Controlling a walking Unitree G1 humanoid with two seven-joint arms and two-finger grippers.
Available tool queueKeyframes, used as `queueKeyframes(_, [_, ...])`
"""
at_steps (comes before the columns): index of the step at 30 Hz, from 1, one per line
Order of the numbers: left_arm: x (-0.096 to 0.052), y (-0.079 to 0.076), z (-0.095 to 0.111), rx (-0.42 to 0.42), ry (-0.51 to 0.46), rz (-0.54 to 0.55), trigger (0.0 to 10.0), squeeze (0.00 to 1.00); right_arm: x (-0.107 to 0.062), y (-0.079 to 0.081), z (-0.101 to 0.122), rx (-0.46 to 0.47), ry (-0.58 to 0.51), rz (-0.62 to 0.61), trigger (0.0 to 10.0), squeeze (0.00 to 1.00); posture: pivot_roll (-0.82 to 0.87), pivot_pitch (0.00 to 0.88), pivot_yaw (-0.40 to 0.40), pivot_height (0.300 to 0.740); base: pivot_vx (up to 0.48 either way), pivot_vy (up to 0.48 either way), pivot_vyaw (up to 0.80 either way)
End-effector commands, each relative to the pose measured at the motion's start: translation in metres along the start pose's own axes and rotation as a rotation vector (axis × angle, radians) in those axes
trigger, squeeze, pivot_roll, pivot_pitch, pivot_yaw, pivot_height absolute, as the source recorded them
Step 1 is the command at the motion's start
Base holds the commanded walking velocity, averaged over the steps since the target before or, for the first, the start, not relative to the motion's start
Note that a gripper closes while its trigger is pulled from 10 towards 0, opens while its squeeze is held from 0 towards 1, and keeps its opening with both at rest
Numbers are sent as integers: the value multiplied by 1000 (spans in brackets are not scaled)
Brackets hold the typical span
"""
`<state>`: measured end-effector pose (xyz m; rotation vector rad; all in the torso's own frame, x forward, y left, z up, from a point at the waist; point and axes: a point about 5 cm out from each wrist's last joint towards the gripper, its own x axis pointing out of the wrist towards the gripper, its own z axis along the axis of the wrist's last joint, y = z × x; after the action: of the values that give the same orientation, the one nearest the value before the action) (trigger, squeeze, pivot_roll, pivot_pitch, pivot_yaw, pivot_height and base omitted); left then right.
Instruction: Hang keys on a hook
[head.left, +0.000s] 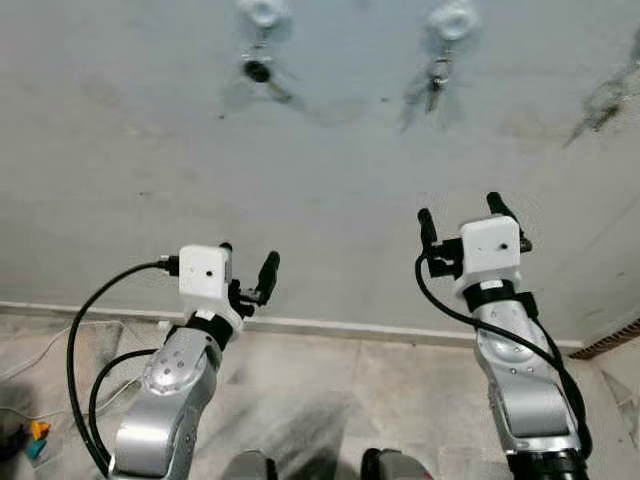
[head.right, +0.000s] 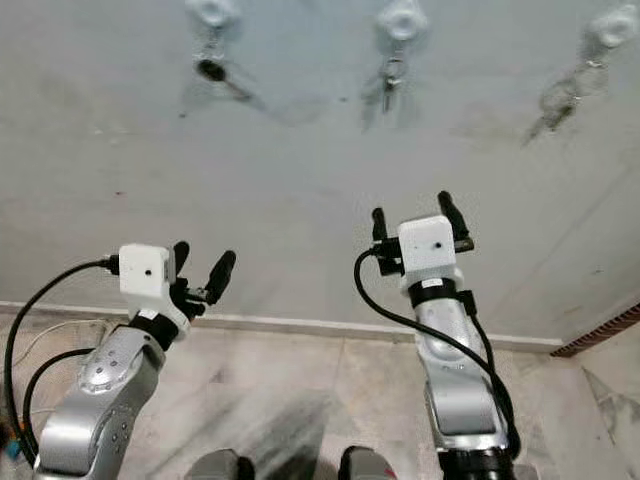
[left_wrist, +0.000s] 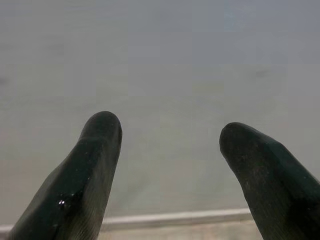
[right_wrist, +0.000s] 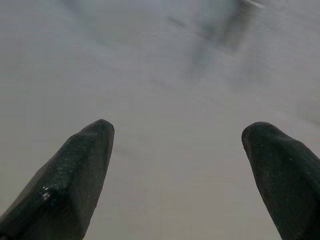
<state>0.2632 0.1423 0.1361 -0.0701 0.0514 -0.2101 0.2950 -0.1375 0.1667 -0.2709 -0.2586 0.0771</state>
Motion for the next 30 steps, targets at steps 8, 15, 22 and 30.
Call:
queueKeyframes(8, [4, -11, -7, -13, 0, 3, 10000, 0, 3, -7, 0, 3, -5, -13, 10000, 0, 20, 163, 7, 740, 0, 0, 0])
queueKeyframes(15, [7, -8, -6, -3, -1, 3, 10000, 0, 8, -5, 0, 13, -5, -12, 10000, 0, 31, 152, 3, 740, 0, 0, 0])
queueKeyframes(22, [7, -8, -8, -5, 1, 0, 10000, 0, 8, -4, -1, 16, -1, -12, 10000, 0, 33, 152, 5, 740, 0, 0, 0])
queueKeyframes(30, [7, -7, -9, 2, 7, 1, 10000, 0, 8, -7, -3, 17, 5, -23, 10000, 0, 31, 156, 9, 740, -60, 0, 0])
